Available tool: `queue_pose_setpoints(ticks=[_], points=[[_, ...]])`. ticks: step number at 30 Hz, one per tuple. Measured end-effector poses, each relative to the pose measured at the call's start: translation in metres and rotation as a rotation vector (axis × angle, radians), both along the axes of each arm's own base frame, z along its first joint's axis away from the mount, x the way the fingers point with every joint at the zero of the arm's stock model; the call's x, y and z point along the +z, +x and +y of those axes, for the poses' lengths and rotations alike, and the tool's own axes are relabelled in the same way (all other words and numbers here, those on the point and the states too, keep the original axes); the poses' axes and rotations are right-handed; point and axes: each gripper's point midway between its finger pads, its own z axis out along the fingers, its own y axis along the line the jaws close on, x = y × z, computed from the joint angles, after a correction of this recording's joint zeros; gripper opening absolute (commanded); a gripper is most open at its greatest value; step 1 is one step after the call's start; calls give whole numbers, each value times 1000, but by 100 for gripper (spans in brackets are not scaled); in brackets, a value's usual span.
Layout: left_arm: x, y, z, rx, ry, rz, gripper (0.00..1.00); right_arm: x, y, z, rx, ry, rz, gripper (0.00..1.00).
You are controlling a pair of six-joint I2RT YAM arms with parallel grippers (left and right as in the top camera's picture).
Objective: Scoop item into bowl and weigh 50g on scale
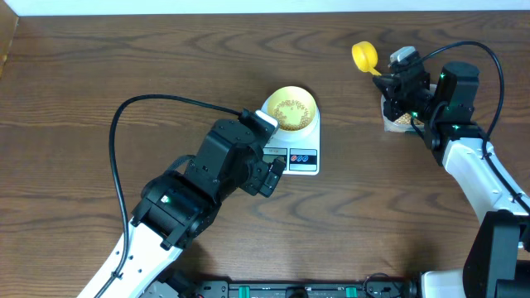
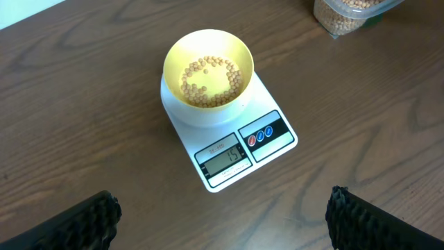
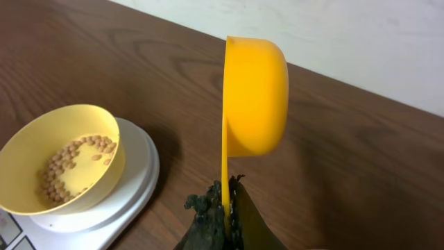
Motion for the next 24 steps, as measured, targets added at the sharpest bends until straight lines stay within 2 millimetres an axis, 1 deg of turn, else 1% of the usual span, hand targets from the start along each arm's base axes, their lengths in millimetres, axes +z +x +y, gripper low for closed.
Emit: queue_pose_setpoints(ticks=[5, 13, 17, 20, 24], points=[[0, 0, 0, 0, 0, 0, 97, 0, 2, -2, -43, 46, 34, 1], [0, 0, 0, 0, 0, 0, 97, 1, 8, -11, -192, 189, 127, 1], [0, 0, 0, 0, 0, 0, 97, 0, 8, -13, -235, 247, 170, 1], [0, 0, 0, 0, 0, 0, 97, -7, 6, -15, -265, 262, 217, 1], [0, 0, 0, 0, 0, 0, 97, -24, -2, -21, -316, 248, 296, 1]])
